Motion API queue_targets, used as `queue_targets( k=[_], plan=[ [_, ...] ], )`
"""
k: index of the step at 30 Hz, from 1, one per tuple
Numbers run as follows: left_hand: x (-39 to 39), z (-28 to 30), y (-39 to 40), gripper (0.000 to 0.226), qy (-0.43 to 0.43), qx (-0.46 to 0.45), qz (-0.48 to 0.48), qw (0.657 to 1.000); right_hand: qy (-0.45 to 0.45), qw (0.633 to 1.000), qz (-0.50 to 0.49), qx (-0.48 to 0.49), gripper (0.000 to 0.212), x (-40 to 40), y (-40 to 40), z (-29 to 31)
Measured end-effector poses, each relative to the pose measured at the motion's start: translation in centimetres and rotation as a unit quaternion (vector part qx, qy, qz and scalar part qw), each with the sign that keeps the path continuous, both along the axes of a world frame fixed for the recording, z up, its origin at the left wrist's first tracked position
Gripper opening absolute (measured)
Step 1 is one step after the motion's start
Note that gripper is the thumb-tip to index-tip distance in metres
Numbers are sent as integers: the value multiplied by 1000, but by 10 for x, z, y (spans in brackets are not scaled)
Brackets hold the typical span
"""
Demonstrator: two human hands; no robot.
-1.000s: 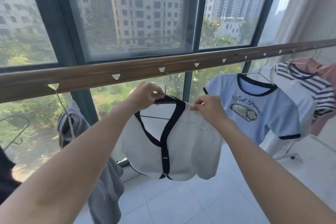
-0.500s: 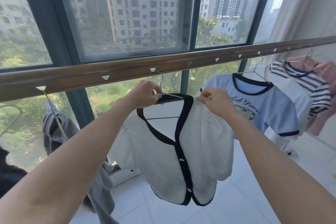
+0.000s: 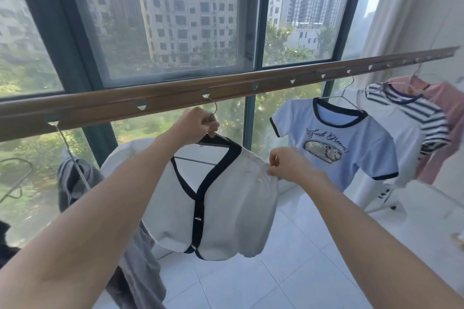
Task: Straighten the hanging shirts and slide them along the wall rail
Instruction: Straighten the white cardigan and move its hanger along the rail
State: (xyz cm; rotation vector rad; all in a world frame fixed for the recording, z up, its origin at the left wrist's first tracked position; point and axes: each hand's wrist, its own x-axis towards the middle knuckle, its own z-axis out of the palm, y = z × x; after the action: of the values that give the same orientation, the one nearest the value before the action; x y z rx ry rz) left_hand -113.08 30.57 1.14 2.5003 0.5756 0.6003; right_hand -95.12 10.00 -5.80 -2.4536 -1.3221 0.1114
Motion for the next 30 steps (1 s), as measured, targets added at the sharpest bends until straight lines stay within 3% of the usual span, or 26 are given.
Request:
queue_targets(
  k=[3,8,12,14,16,18,20,22,24,28,30],
  plan=[
    [-4,1,2,19,4,-5,4,1000,-5,999,-2,37,11,1,7,-7],
    [-5,2,4,20,19,1,6,1000,10,997,-27,76,20,6,14,-4],
    [-6,2,6,21,13,-10,11,1000,-64,981,-73,168,24,15,8,7],
    [-4,1,4,20,4,-14,15,1000,-66,987,-99,108,23,16,6,6],
    [-2,1,2,20,0,-13,14,1000,-55,991,-113,-44,24,12,4,4],
    [0,1,1,20,3,-14,14,1000,-9,992,-90,-84,32,9,5,4],
    [1,2,0,19,7,-14,4,1000,75,997,-22,-3,48,2,9,6],
    [0,2,-1,15,10,-7,-10,1000,127,990,33,60,44,-10,15,9],
    [-6,3,1,13,12,-15,-30,999,100,989,52,98,13,-17,24,8],
    [-41,5,22,31,23,-74,-15,997,35,992,39,118,40,-20,35,5],
    [-65,1,37,29,59,-120,12,991,19,992,53,115,36,-22,38,7]
  ],
)
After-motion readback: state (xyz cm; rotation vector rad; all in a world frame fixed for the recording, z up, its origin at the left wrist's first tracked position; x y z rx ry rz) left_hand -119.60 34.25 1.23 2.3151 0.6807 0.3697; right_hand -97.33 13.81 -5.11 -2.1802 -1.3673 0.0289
